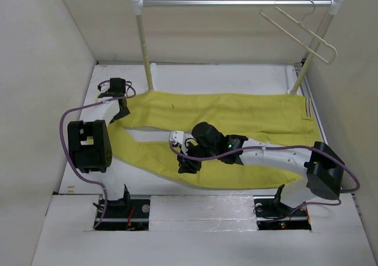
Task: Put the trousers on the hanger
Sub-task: Flatten out the trousers at the center of the board.
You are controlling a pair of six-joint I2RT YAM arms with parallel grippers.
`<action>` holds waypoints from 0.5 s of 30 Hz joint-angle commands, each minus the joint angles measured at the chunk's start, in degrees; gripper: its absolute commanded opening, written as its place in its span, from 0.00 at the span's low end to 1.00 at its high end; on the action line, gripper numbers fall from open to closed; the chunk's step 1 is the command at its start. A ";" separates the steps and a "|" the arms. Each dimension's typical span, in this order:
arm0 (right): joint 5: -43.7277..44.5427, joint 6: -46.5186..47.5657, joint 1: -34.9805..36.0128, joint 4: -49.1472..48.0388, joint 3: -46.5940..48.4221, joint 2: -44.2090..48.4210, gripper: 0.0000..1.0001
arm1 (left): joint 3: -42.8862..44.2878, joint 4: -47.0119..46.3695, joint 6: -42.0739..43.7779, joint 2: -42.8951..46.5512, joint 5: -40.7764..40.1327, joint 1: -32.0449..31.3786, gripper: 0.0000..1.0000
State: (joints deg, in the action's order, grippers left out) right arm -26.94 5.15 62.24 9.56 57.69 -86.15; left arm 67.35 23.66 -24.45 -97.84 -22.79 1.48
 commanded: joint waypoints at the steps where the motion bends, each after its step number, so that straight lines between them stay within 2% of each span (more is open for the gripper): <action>1: 1.89 0.48 0.16 0.37 3.57 3.88 0.37 | 3.31 0.86 0.19 -2.08 -2.97 0.02 0.44; 3: 2.07 0.48 0.16 0.63 3.66 4.50 0.38 | 3.57 0.77 0.10 -2.79 -2.88 0.02 0.44; 6: 2.59 0.22 0.16 1.25 3.31 4.59 0.38 | 3.75 0.51 -0.07 -3.58 -3.14 0.02 0.33; 11: 3.65 0.48 -0.45 2.30 2.34 5.64 0.38 | 3.66 1.56 0.36 -5.07 -5.34 0.02 0.33; 14: 3.73 0.83 -1.86 3.00 1.99 6.78 0.38 | 2.96 1.56 0.10 -5.08 -6.30 0.02 0.17; 15: 3.91 1.26 -3.25 3.44 1.90 7.13 0.38 | 2.70 1.56 -0.07 -4.82 -6.48 0.02 0.03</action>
State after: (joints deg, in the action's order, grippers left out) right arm -24.08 5.37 61.10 12.58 59.18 -81.78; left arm 69.04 23.94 -24.69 -103.35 -26.65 1.23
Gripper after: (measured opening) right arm 0.382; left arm 0.089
